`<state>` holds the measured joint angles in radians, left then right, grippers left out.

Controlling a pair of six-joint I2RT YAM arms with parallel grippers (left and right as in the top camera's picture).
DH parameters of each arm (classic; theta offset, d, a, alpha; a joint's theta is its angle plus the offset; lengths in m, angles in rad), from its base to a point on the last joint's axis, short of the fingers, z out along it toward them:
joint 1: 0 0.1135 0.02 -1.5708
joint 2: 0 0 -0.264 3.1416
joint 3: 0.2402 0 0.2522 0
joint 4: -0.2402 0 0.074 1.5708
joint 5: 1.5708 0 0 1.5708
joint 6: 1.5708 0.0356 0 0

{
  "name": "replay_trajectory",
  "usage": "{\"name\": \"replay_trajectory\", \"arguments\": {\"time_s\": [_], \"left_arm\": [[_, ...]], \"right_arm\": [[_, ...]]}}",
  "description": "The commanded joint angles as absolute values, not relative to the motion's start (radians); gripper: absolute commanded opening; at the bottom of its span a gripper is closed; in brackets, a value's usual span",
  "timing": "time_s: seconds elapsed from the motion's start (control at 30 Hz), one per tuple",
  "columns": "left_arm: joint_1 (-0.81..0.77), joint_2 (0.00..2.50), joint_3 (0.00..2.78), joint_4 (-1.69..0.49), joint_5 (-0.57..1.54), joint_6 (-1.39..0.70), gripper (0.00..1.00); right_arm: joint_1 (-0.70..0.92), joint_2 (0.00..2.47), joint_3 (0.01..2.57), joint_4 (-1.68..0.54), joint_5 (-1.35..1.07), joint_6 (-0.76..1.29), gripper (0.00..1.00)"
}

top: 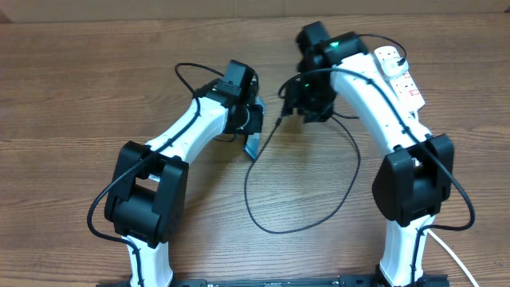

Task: Plug charger to phone and switch on socket
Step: 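Lower the phone with the left gripper and move the right gripper over the cable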

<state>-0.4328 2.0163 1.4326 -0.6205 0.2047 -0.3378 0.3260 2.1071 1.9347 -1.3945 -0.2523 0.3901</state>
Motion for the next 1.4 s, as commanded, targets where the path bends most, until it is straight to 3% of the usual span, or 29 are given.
{"name": "replay_trajectory", "arguments": {"time_s": [0.0, 0.1, 0.27, 0.33, 0.7, 0.83, 1.37], "left_arm": [[-0.469, 2.027, 1.44, -0.6, 0.271, -0.376, 0.04], [-0.486, 2.027, 1.441, -0.595, 0.246, -0.379, 0.04], [-0.469, 2.022, 1.474, -0.616, 0.233, -0.378, 0.04], [-0.449, 2.014, 1.502, -0.632, 0.215, -0.379, 0.04], [-0.4, 2.011, 1.569, -0.781, -0.101, -0.343, 0.04], [-0.398, 2.011, 1.569, -0.811, -0.194, -0.344, 0.04], [-0.353, 2.012, 1.566, -0.831, -0.156, -0.367, 0.04]], "right_arm": [[0.263, 2.114, 1.952, -1.415, -0.237, 0.388, 0.6], [0.228, 2.114, 1.951, -1.436, -0.237, 0.388, 0.64], [0.207, 2.114, 1.951, -1.446, -0.236, 0.388, 0.84], [0.21, 2.114, 1.949, -1.443, -0.236, 0.388, 0.86], [0.313, 2.114, 1.866, -1.321, -0.235, 0.404, 0.87], [0.347, 2.114, 1.805, -1.256, -0.141, 0.521, 0.87], [0.368, 2.118, 1.638, -1.054, -0.113, 0.634, 0.77]]}}
